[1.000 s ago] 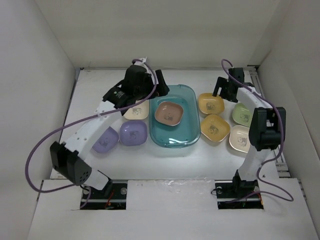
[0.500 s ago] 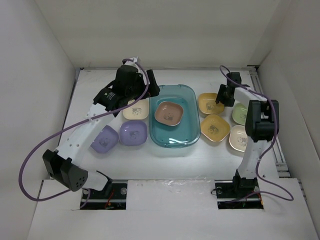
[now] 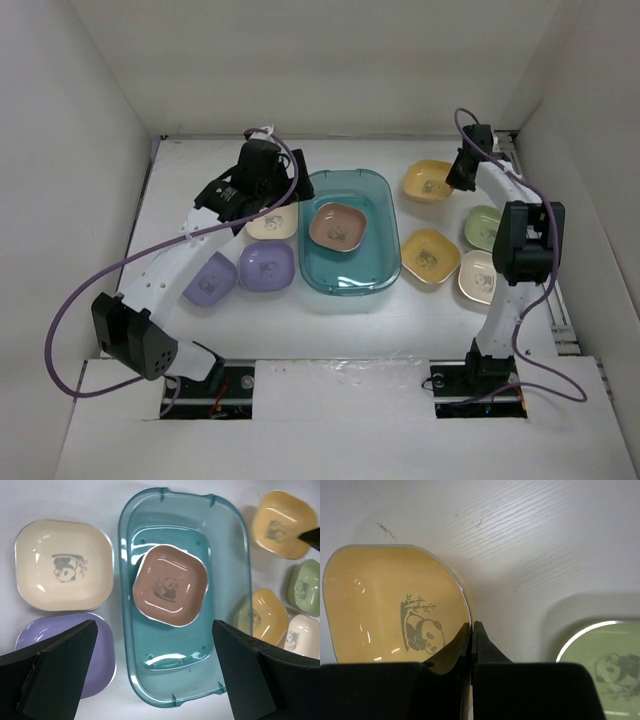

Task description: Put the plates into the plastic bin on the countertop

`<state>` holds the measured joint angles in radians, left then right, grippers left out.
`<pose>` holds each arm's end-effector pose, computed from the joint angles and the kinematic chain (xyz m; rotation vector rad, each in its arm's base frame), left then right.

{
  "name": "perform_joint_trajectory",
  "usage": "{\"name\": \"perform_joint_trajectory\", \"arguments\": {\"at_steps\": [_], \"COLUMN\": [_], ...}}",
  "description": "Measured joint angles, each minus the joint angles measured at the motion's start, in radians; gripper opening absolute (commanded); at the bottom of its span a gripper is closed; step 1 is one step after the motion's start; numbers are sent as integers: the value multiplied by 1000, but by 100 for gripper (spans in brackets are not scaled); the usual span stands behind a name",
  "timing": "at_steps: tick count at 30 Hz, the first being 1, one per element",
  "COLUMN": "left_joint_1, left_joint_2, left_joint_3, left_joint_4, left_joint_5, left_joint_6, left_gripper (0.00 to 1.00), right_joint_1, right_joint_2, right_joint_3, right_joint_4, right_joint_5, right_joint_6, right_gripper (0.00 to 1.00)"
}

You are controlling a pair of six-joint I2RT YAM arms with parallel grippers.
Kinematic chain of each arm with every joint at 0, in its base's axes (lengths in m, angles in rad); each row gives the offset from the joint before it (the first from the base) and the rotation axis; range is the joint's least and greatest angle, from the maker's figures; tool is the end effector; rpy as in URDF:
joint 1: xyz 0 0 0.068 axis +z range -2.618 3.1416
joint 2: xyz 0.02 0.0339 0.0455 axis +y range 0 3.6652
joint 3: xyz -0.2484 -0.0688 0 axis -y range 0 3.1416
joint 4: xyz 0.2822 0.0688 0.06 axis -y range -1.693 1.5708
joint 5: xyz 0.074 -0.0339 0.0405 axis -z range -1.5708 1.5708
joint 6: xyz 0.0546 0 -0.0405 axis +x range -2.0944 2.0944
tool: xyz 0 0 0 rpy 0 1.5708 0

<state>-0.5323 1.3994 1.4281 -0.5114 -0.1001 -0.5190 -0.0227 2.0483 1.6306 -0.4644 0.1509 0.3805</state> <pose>0.3230 -0.1839 0.3668 -0.0496 2.0957 -0.5453 0.4975 -0.0195 0.1757 0.5530 2.3759 -0.0258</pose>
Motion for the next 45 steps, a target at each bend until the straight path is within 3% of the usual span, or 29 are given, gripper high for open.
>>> {"name": "perform_joint_trajectory", "arguments": {"at_steps": [3,7,10,14,22,30,39,40,42,43,44,45], "left_joint_1": [42,198,304,351,359,387,386,386,386,386,386,386], "left_joint_2": [-2,-25,-40,-40,98,262,365,373,389,399,407,416], "left_joint_3": [-57,-197,-272,-289,-230,-225,-187,-187,-184,-181,-177,-172], "left_joint_4": [14,41,42,48,93,100,123,125,129,132,133,135], "left_joint_5": [-4,2,-10,-20,26,45,48,48,52,54,56,59], "left_joint_6": [-27,-69,-92,-104,-80,-80,-80,-80,-80,-80,-80,-82], "left_gripper": [100,100,100,100,100,100,100,98,96,94,87,84], "right_joint_1": [18,85,190,340,494,647,671,671,671,671,672,672], "right_joint_2": [-85,-276,-445,-561,-504,-334,-239,-235,-232,-232,-232,-232], "right_joint_3": [-8,-21,-32,-90,-367,-337,-303,-303,-303,-301,-296,-290], "right_joint_4": [-36,-50,-37,-11,23,31,50,49,52,54,54,56], "right_joint_5": [69,133,167,191,212,239,279,282,287,291,296,302], "right_joint_6": [23,42,59,110,305,416,483,486,502,506,509,512], "right_gripper": [0,0,0,0,0,0,1,15,55,68,91,100]}}
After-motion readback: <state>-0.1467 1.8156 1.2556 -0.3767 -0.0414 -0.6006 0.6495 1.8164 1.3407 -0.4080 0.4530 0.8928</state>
